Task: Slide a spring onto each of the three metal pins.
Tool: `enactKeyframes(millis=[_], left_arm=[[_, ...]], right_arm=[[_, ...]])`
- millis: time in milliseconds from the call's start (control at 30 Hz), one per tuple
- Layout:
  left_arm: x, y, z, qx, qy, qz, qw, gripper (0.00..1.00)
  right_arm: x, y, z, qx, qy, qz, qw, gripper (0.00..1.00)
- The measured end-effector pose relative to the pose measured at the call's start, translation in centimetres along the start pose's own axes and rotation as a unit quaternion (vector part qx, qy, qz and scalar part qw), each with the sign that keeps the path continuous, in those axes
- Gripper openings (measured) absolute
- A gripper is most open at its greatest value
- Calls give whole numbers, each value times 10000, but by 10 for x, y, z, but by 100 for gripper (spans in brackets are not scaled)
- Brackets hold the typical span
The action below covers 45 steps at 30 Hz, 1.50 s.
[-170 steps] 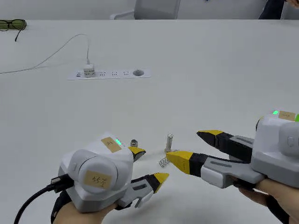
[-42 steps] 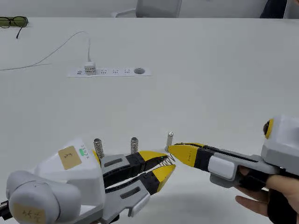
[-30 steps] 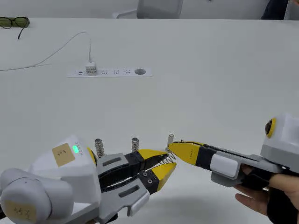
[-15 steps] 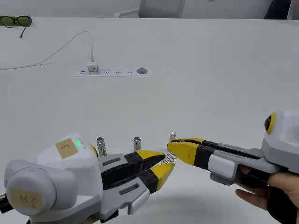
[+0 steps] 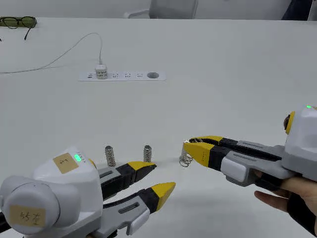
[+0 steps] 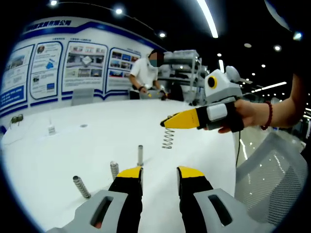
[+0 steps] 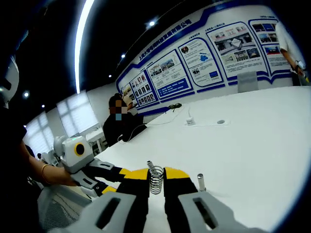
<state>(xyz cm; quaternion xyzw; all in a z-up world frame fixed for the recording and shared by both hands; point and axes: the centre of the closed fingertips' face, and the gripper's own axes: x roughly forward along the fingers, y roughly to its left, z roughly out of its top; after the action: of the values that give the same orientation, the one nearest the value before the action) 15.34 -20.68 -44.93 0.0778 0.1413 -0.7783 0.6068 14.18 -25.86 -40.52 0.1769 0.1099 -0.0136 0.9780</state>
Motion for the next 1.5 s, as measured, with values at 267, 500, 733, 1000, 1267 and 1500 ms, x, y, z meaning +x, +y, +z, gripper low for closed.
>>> enactKeyframes(millis=[267, 500, 733, 1000, 1267, 1500], left_arm=[[-9, 15, -7, -50, 122, 356, 9993, 37], [-16, 24, -14, -63, 249, 634, 9977, 46], [-23, 34, -17, -86, 317, 906, 9953, 59], [-28, 42, -19, -73, 411, 1078, 9933, 69], [-33, 52, -17, -74, 416, 1292, 9907, 78], [-36, 58, -20, -130, 449, 1376, 9894, 84]], right_arm=[[5, -10, 1, -445, 101, -170, 9988, 12], [10, -20, 2, -787, 133, -344, 9962, 12], [15, -30, 2, -782, 136, -488, 9956, 12], [20, -47, 3, -903, 164, -667, 9935, 12], [26, -60, -1, -929, 224, -854, 9918, 12], [33, -71, -3, -940, 229, -1021, 9901, 12]])
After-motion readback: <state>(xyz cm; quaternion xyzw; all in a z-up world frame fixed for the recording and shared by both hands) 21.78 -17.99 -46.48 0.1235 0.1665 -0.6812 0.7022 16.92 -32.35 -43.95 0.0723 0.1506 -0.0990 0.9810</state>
